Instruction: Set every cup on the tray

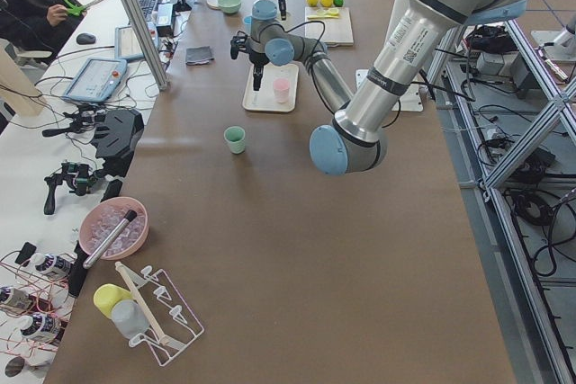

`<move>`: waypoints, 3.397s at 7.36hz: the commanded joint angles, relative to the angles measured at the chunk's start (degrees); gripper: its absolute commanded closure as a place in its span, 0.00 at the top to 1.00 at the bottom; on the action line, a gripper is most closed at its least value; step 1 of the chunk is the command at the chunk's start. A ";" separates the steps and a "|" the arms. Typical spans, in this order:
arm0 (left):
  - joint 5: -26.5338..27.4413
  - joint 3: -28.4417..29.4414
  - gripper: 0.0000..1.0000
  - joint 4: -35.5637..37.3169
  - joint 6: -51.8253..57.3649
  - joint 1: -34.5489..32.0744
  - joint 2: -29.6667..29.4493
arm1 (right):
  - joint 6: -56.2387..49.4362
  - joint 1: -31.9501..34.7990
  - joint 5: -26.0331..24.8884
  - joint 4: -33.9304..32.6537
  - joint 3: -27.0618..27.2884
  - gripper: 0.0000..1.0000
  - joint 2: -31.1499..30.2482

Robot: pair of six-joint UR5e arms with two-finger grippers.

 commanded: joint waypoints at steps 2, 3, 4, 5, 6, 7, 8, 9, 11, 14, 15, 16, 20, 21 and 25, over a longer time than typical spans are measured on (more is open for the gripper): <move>-4.11 0.27 0.97 0.05 20.88 -10.62 7.20 | 6.96 -1.61 0.23 -0.28 -4.67 0.00 10.59; -4.20 2.19 0.97 -0.21 25.56 -13.34 7.84 | 9.79 -3.80 -1.33 -0.28 -6.26 0.00 13.33; -4.11 5.95 0.97 -1.17 26.65 -13.54 7.23 | 11.12 -5.99 -3.79 -0.28 -7.75 0.00 15.44; -4.02 11.47 0.97 -7.88 25.79 -13.37 6.62 | 13.92 -7.76 -5.29 -0.20 -7.85 0.00 16.51; -4.02 16.05 0.97 -14.82 22.30 -13.28 6.53 | 14.90 -8.99 -6.00 -0.20 -7.77 0.00 17.04; -4.02 18.36 0.97 -17.15 21.49 -13.11 6.26 | 15.96 -10.13 -7.14 -0.20 -7.85 0.00 17.57; -4.02 18.55 0.97 -17.27 21.39 -13.10 6.09 | 17.10 -11.54 -8.20 -0.20 -7.94 0.00 18.18; -4.11 18.47 0.97 -17.18 21.39 -13.10 5.74 | 17.54 -12.94 -9.86 -0.02 -8.81 0.00 18.54; -4.11 18.12 0.97 -17.00 21.39 -13.10 5.82 | 17.46 -14.80 -11.98 0.42 -11.71 0.00 19.77; -4.20 17.24 0.97 -17.27 20.52 -12.58 6.17 | 17.63 -15.51 -12.25 0.60 -11.73 0.99 19.77; -4.20 16.98 0.97 -17.35 19.81 -12.14 6.35 | 17.64 -15.33 -11.73 0.51 -10.59 1.00 19.68; -4.20 16.80 0.97 -17.44 17.81 -11.18 6.44 | 17.64 -14.20 -10.94 -0.19 -8.67 1.00 19.68; -4.02 17.15 0.93 -19.37 16.73 -8.01 8.37 | 17.46 -8.67 -5.76 -2.91 -6.63 1.00 19.42; -4.02 17.24 0.83 -19.38 16.47 -7.40 8.89 | 17.29 -6.74 -3.57 -2.92 -6.54 1.00 19.16; -3.67 17.76 0.00 -19.38 14.88 -5.73 8.90 | 14.31 1.69 2.57 -3.53 -6.80 1.00 18.19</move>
